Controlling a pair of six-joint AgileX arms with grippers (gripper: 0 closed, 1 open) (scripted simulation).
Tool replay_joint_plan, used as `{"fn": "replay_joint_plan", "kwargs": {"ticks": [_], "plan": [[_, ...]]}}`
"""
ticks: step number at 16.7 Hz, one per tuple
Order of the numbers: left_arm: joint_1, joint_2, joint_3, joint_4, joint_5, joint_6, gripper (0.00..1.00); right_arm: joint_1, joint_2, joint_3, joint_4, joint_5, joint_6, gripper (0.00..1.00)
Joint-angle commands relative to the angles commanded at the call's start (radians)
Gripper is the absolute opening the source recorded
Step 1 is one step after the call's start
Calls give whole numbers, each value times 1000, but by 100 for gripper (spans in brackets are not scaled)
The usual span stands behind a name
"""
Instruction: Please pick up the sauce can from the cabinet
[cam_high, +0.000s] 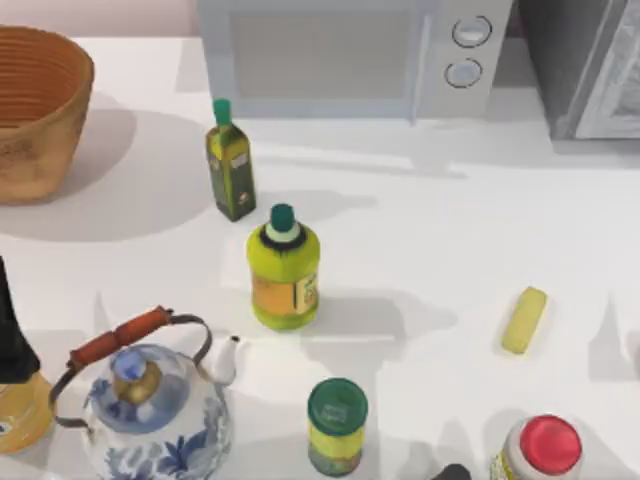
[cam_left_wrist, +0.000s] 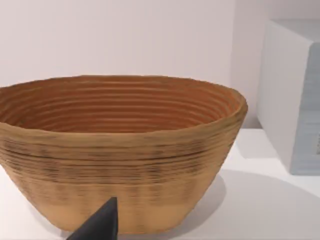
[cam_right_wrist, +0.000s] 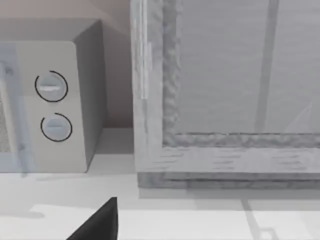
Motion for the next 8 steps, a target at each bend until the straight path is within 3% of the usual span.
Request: {"fn": "replay_joint_plan", "kwargs": {"ticks": [4,8], "plan": [[0,0,0,0,0,0,100,6,28,32,-7,3,1,100],[0,0,0,0,0,0,100,30,183,222,-52,26,4,100]]}}
